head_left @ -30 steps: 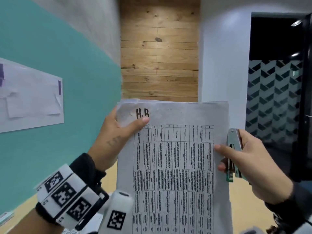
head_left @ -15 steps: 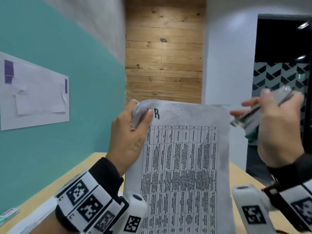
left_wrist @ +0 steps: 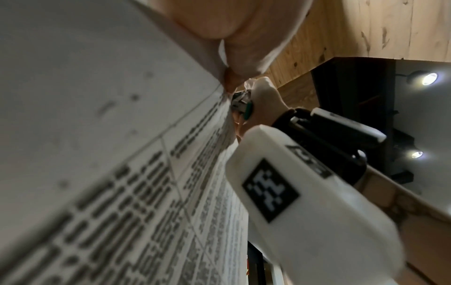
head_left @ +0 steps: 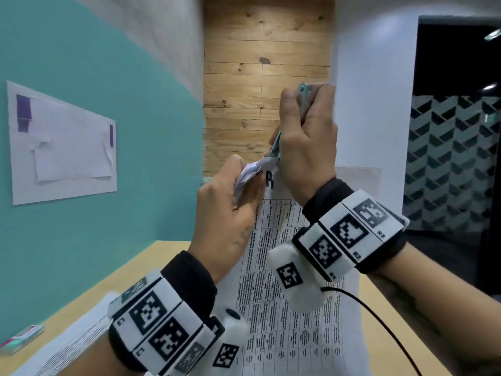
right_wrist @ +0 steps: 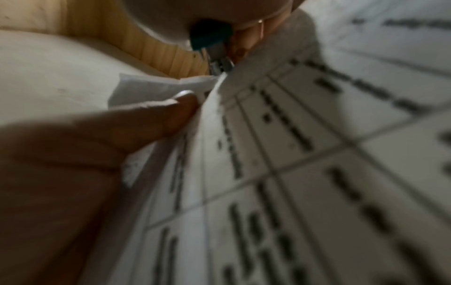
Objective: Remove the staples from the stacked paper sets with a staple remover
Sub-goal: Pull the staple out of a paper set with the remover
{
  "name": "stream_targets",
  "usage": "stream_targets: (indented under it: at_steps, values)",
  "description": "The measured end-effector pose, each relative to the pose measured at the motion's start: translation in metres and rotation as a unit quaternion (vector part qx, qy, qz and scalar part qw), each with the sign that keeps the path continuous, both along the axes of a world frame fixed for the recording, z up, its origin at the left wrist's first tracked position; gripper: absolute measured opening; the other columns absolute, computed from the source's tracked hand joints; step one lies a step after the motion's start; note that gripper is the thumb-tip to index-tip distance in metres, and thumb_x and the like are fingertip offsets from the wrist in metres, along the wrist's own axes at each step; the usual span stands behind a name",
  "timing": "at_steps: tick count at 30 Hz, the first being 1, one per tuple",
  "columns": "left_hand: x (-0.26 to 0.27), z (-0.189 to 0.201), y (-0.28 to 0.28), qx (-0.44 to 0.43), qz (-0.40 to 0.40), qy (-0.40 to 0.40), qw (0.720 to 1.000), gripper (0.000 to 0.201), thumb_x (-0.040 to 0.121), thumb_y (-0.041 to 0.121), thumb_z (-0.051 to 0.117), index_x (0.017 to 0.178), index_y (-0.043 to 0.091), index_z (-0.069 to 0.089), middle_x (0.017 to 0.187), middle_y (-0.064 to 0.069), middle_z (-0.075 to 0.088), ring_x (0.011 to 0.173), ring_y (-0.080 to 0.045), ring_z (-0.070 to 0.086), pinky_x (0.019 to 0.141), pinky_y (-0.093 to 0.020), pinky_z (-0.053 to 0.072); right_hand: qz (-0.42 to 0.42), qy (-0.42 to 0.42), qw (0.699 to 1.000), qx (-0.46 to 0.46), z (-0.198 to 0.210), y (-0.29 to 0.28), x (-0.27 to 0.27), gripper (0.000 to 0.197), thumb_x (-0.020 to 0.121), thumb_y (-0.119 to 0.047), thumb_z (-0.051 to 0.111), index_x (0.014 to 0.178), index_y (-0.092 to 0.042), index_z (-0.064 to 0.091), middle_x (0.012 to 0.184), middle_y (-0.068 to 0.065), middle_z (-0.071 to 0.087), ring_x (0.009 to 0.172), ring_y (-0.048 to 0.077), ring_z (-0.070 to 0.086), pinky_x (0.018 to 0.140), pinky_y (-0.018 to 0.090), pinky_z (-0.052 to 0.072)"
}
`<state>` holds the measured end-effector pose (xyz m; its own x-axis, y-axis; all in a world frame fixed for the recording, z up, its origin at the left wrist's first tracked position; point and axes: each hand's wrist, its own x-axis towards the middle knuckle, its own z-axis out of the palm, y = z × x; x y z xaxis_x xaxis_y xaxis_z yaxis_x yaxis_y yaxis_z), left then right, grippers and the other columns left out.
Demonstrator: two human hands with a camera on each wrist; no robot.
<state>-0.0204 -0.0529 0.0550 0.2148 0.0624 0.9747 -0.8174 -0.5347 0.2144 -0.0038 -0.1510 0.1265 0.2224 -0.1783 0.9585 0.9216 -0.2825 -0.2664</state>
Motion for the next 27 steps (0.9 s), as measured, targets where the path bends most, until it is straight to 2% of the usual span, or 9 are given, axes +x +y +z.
stream_targets:
  at_steps: [4,6,9,13,19,21,23,25,27]
  values:
    - [-0.001,0.002,-0.002,-0.002,-0.008,-0.007,1.0,0.023,0.088,0.019,0.053,0.071,0.024,0.039,0.058,0.011,0.038,0.054,-0.005,0.034,0.048,-0.01,0.029,0.009,0.022,1.0,-0.019,-0.006,0.004,-0.002,0.033,0.089,-0.048,0.049,0.069,-0.031,0.028,0.055,-0.013,0.038,0.054,0.021,0.053,0.057,0.046,0.048]
    - [-0.001,0.001,-0.003,0.001,-0.005,-0.011,1.0,0.019,0.087,0.017,0.053,0.072,0.02,0.041,0.058,0.012,0.04,0.055,-0.005,0.035,0.049,-0.01,0.03,0.008,0.022,0.999,-0.021,-0.007,0.005,0.0,0.04,0.088,-0.047,0.052,0.06,-0.03,0.029,0.047,-0.014,0.035,0.048,0.01,0.041,0.054,0.038,0.037]
    - [-0.002,-0.001,-0.005,0.003,0.008,-0.022,1.0,0.016,0.086,0.014,0.053,0.074,0.013,0.043,0.058,0.015,0.039,0.053,-0.003,0.035,0.048,-0.009,0.03,0.049,0.039,0.998,-0.012,-0.005,0.007,0.007,0.052,0.088,-0.043,0.055,0.047,-0.028,0.028,0.038,-0.016,0.034,0.042,0.006,0.031,0.052,0.031,0.027]
    - [-0.001,-0.001,-0.007,0.009,0.006,-0.023,1.0,0.018,0.087,0.017,0.052,0.074,0.006,0.045,0.058,0.014,0.036,0.052,-0.002,0.033,0.048,-0.008,0.028,0.083,0.048,0.995,0.009,-0.004,0.007,0.015,0.055,0.09,-0.035,0.057,0.046,-0.026,0.025,0.035,-0.015,0.03,0.039,0.005,0.028,0.05,0.029,0.024]
    - [0.003,0.0,-0.008,0.006,0.003,-0.004,1.0,0.021,0.088,0.021,0.053,0.071,0.017,0.042,0.055,0.014,0.037,0.049,-0.002,0.036,0.047,-0.009,0.029,0.058,0.079,0.995,-0.003,-0.002,0.003,0.015,0.051,0.09,-0.034,0.057,0.048,-0.026,0.031,0.037,-0.014,0.035,0.041,0.005,0.031,0.05,0.029,0.03]
    - [0.004,0.001,-0.005,0.007,0.0,0.014,1.0,0.022,0.087,0.03,0.053,0.072,0.016,0.047,0.056,0.004,0.048,0.052,-0.01,0.043,0.048,-0.014,0.034,0.108,0.086,0.99,0.031,0.005,-0.008,0.006,0.04,0.092,-0.029,0.056,0.057,-0.025,0.038,0.05,-0.014,0.042,0.045,0.004,0.04,0.05,0.03,0.041]
    - [0.005,0.002,0.0,-0.009,-0.022,0.039,0.999,0.031,0.085,0.038,0.054,0.083,0.007,0.056,0.07,-0.011,0.061,0.063,-0.018,0.054,0.06,-0.024,0.045,0.155,0.083,0.979,0.101,0.015,-0.03,-0.006,0.029,0.092,-0.025,0.056,0.067,-0.019,0.043,0.06,-0.007,0.048,0.049,0.008,0.049,0.055,0.031,0.05]
    - [0.008,0.002,0.006,-0.033,-0.086,0.072,0.993,0.039,0.082,0.044,0.056,0.092,0.007,0.056,0.084,-0.012,0.065,0.079,-0.024,0.061,0.073,-0.035,0.052,0.162,0.057,0.972,0.161,0.016,-0.059,-0.016,0.025,0.089,-0.017,0.06,0.071,-0.017,0.044,0.064,-0.005,0.048,0.046,0.004,0.049,0.05,0.024,0.048]
    - [0.007,0.002,0.009,-0.05,-0.155,0.119,0.979,0.041,0.079,0.042,0.06,0.096,0.005,0.054,0.096,-0.017,0.064,0.091,-0.031,0.062,0.085,-0.046,0.051,0.125,0.039,0.976,0.176,0.001,-0.087,-0.021,0.025,0.085,-0.012,0.065,0.074,-0.018,0.044,0.069,-0.003,0.049,0.046,0.004,0.048,0.043,0.019,0.042]
